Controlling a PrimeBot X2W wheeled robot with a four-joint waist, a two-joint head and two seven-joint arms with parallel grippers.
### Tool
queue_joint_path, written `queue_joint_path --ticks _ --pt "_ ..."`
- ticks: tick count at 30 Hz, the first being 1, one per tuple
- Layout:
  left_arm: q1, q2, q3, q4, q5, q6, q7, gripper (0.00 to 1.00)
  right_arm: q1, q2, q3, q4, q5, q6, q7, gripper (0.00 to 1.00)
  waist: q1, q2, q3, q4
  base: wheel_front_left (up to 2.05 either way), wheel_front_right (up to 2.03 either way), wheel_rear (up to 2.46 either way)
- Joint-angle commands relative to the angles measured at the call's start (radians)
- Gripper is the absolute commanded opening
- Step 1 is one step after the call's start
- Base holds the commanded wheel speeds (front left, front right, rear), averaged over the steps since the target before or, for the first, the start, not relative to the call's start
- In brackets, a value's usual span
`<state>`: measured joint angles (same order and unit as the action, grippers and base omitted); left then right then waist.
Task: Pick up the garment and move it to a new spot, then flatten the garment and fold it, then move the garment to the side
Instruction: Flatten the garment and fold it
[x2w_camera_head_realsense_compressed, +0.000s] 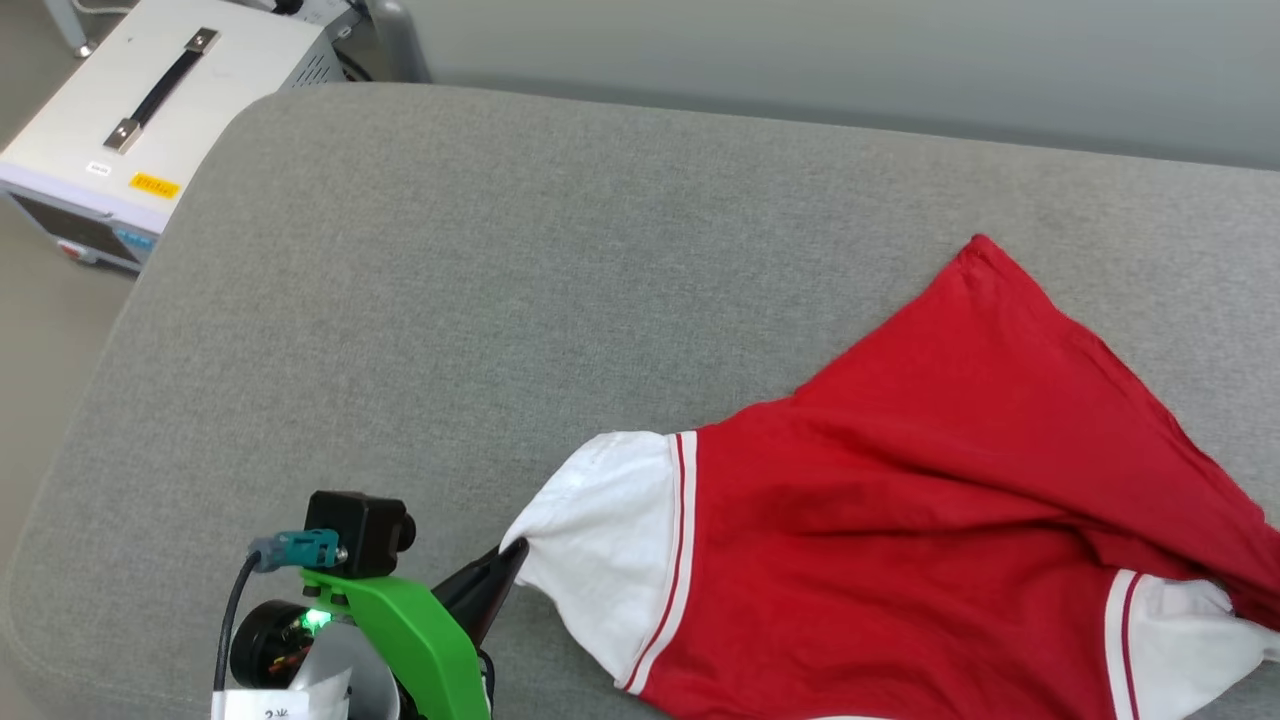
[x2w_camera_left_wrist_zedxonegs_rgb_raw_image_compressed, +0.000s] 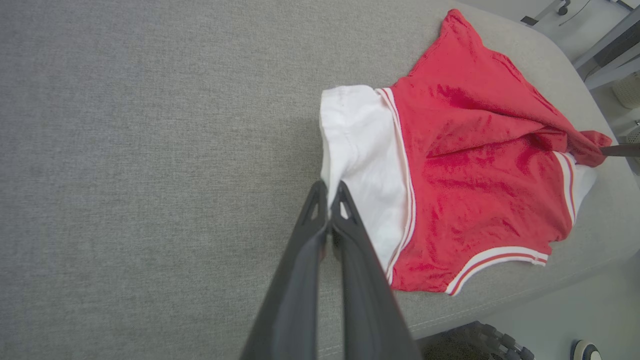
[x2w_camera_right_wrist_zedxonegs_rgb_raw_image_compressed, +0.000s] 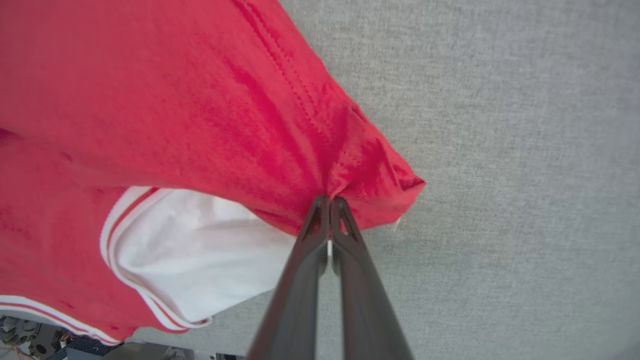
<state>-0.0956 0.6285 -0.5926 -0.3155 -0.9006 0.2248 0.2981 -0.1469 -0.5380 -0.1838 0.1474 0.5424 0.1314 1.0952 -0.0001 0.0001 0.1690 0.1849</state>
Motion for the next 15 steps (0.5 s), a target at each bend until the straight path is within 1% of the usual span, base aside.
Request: queue_joint_path --ticks 1,5,10,15 --pt "0.013 -0.014 0.006 0.005 -0.004 0.005 -0.014 0.0 0.041 0.009 -0.011 -0.021 0.008 -0.001 0.007 0.0 0.0001 -0.0001 -0.06 -0.053 0.0 0.0 0.0" --pt "0.013 -0.031 0.005 0.028 0.009 0.011 -0.04 0.0 0.136 0.046 -0.037 -0.077 0.008 -0.001 0.029 0.0 0.0001 -0.0001 -0.073 -0.061 0.0 0.0 0.0" --pt "0.008 -0.073 0.002 0.061 0.008 0.013 -0.074 0.0 0.226 0.094 -0.055 -0.107 -0.009 -0.001 0.042 0.0 0.0001 -0.0001 -0.082 -0.064 0.0 0.0 0.0" --pt "-0.006 -0.106 -0.008 0.09 0.013 0.009 -0.094 0.0 0.261 0.12 -0.055 -0.116 -0.016 -0.001 0.037 0.0 0.0001 -0.0001 -0.082 -0.061 0.0 0.0 0.0"
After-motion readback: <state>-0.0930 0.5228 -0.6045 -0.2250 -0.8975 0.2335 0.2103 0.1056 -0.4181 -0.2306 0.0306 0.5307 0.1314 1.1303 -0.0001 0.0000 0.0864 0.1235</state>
